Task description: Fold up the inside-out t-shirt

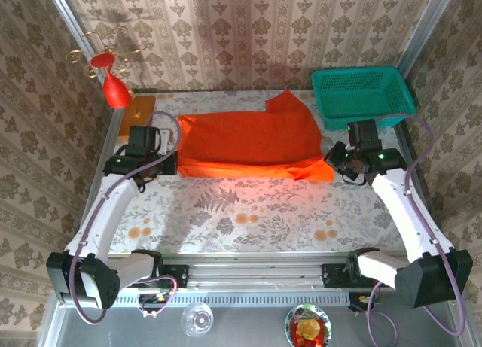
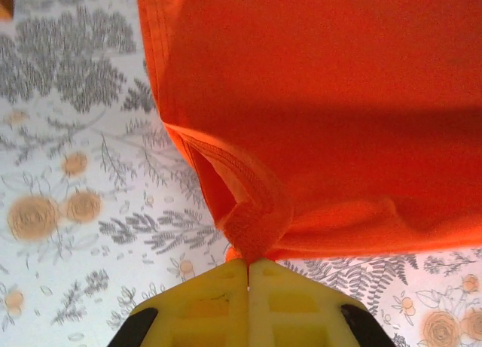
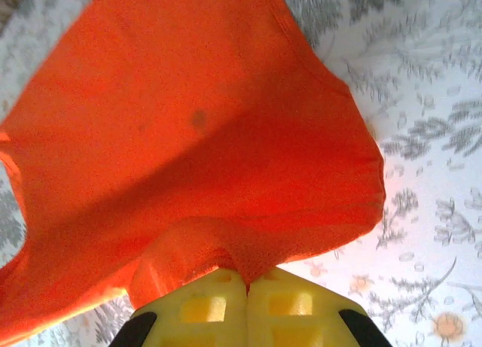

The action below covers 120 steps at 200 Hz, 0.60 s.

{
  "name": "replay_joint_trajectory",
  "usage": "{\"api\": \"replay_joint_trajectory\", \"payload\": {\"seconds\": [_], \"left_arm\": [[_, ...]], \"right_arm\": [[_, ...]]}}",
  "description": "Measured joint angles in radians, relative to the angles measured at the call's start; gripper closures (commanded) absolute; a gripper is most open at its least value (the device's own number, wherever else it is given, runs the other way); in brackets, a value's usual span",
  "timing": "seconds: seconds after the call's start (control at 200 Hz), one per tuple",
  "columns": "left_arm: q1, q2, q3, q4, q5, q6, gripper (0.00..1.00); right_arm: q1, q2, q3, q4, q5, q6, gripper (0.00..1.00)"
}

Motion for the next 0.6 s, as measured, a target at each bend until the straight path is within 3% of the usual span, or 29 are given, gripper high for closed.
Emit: {"api": "replay_joint_trajectory", "payload": {"seconds": [0.21,0.455,0.6], "left_arm": [[0.098,-0.024,0.057,-0.001,0.142,0.114,1.0],[0.14,-0.041,0.073,-0.028,0.287,0.159,1.0],[0.144,-0.066,0.067,-0.094,0.327,0.156,1.0]], "right_arm": [[-0.1,0.042,0.079,0.0,-0.018,-0.037,1.0],[-0.102,0.027,0.082,-0.048,-0.06,-0.066,1.0],[-0.102,-0.058,0.028,-0.087,-0.076,-0.082,1.0]]}}
